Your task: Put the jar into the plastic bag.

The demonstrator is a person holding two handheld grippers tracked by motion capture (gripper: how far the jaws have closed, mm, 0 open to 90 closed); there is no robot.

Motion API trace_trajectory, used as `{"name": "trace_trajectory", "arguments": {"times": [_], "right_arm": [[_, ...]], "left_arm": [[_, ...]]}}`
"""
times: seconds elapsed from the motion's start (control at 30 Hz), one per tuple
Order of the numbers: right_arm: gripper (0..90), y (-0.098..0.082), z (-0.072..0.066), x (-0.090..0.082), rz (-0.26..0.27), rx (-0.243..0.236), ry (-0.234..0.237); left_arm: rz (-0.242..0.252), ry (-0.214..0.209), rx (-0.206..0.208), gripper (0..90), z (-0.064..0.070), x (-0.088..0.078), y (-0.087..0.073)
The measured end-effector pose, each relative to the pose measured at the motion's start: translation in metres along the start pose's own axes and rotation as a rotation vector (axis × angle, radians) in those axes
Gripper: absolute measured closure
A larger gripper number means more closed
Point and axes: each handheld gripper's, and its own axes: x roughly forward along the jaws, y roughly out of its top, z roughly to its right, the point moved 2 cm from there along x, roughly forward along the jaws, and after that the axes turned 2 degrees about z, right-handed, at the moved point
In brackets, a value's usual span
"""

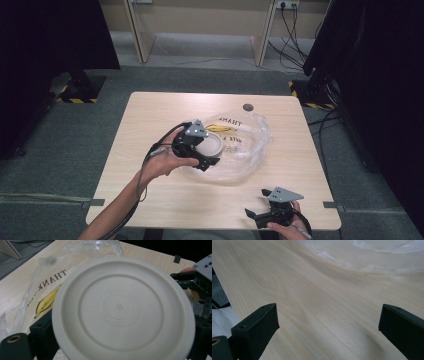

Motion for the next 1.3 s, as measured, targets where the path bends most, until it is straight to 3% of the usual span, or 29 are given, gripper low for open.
{"name": "trace_trajectory", "arguments": {"times": [0.5, 0.67, 1.03, 1.3], "right_arm": [[3.0, 0.0, 0.0, -0.001, 0.003, -0.003, 0.001], [3.0, 0.0, 0.0, -0.001, 0.004, -0.004, 0.001], [3.0, -0.001, -0.001, -0.001, 0.0, -0.007, 0.005], [3.0, -0.001, -0.002, -0.001, 0.0, -0.009, 0.008]], "left_arm": [[-0.015, -0.006, 0.0, 9.4, -0.016, 0.033, 0.026], [-0.025, -0.001, 0.002, 9.4, -0.019, 0.043, 0.03], [-0.055, 0.025, -0.032, 9.4, -0.04, 0.075, 0.028], [-0.066, 0.038, -0.035, 9.4, -0.046, 0.093, 0.027]]}}
